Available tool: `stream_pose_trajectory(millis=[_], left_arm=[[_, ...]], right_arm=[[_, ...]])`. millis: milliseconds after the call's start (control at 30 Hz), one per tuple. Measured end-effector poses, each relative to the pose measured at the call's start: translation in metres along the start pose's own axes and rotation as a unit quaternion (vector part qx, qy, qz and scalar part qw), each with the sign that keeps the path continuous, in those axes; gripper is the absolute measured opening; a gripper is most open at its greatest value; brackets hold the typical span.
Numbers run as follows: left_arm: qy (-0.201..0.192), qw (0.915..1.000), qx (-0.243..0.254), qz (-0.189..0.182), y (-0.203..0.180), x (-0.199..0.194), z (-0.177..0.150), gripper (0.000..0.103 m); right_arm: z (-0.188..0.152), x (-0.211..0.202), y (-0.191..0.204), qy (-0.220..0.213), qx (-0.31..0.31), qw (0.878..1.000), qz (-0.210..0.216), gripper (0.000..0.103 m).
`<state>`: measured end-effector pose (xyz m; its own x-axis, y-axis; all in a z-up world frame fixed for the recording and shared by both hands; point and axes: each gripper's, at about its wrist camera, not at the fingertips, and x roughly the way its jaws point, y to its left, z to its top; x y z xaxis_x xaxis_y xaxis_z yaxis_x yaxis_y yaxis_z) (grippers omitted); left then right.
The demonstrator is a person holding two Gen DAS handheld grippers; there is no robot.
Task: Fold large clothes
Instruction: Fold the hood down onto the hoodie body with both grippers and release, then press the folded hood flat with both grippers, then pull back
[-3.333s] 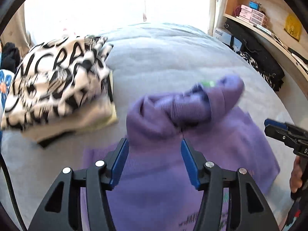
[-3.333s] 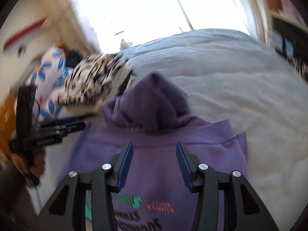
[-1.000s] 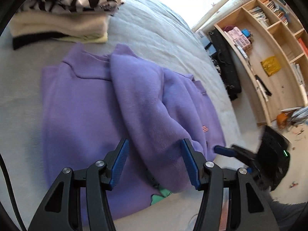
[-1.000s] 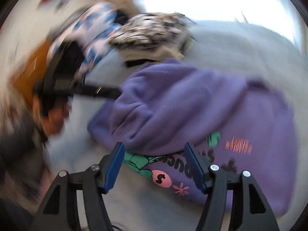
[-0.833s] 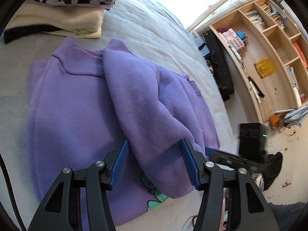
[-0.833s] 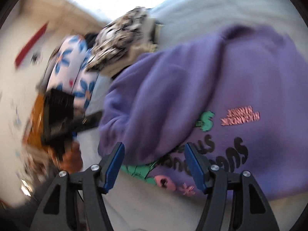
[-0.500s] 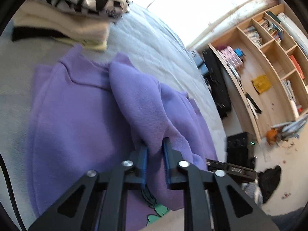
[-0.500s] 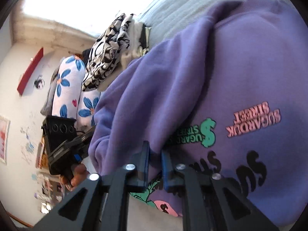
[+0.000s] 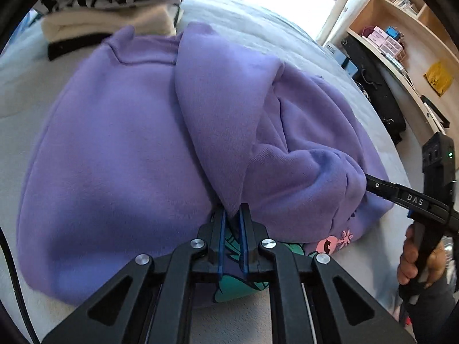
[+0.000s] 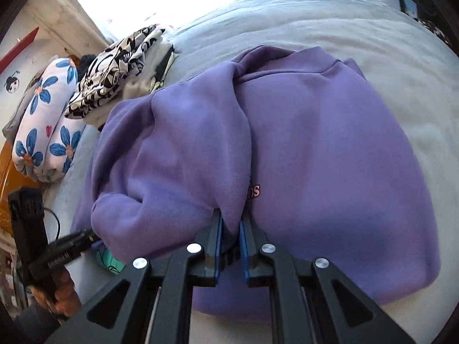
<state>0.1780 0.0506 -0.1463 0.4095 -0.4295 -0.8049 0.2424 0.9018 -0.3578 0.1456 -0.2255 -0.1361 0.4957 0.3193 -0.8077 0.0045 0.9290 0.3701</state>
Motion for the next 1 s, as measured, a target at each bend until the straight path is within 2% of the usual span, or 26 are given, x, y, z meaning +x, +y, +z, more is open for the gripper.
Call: stream_pose_trajectory(millis=[100,167,200,233,267,333,467,600,767,800,833,867,900,933,1000], left_arm=[[0.005,0.9999,-0.013,-0.007,0.002,-0.007,0.005,0.013],[0.008,0.9995,-0.026,-0.018,0.01,-0.014,0.008,0.029],[0.003,0.9989,-0.035,-0.03,0.016,-0.018,0.012,0.031],[-0.006,0.9983,-0.043,-0.039,0.021,-0.02,0.015,0.038],[-0.013,0.9976,-0.05,-0.047,0.029,-0.024,0.017,0.047],[-0.026,0.9952,-0.068,-0.066,0.043,-0.029,0.026,0.049],[-0.033,0.986,-0.101,-0.129,0.067,-0.015,0.048,0.049],[-0.032,0.9709,-0.135,-0.195,0.087,0.011,0.064,0.049],[-0.032,0.9562,-0.141,-0.255,0.079,0.028,0.069,0.046],[-0.034,0.9555,-0.136,-0.259,0.072,0.028,0.07,0.045],[-0.038,0.9569,-0.13,-0.257,0.064,0.027,0.071,0.034],[-0.048,0.9604,-0.117,-0.248,0.054,0.021,0.071,0.028],[-0.058,0.9665,-0.107,-0.226,0.046,0.013,0.07,0.028],[-0.063,0.9734,-0.098,-0.197,0.04,0.005,0.07,0.023],[-0.06,0.9837,-0.087,-0.146,0.034,-0.008,0.064,0.019]], right_arm=[[0.002,-0.009,0.005,-0.012,-0.001,1.0,-0.003,0.015],[0.005,-0.016,0.002,-0.013,0.012,1.0,0.011,0.026],[0.006,-0.02,-0.002,-0.015,0.025,0.999,0.026,0.04],[0.004,-0.023,-0.005,-0.019,0.037,0.998,0.044,0.054],[0.005,-0.025,-0.009,-0.023,0.053,0.996,0.063,0.058],[0.008,-0.022,-0.014,-0.022,0.081,0.993,0.086,0.061],[0.01,-0.008,-0.026,-0.009,0.122,0.987,0.109,0.061],[0.01,-0.004,-0.026,-0.018,0.128,0.983,0.129,0.061],[0.014,0.004,-0.018,-0.016,0.109,0.986,0.129,0.061],[0.014,0.006,-0.014,-0.016,0.101,0.986,0.128,0.055],[0.015,0.008,-0.011,-0.013,0.093,0.988,0.126,0.042],[0.015,0.01,-0.007,-0.008,0.081,0.99,0.115,0.036],[0.015,0.01,-0.004,-0.007,0.073,0.992,0.103,0.021],[0.014,0.007,-0.002,-0.009,0.063,0.994,0.089,0.014],[0.012,-0.001,-0.001,-0.024,0.051,0.996,0.065,0.013]])
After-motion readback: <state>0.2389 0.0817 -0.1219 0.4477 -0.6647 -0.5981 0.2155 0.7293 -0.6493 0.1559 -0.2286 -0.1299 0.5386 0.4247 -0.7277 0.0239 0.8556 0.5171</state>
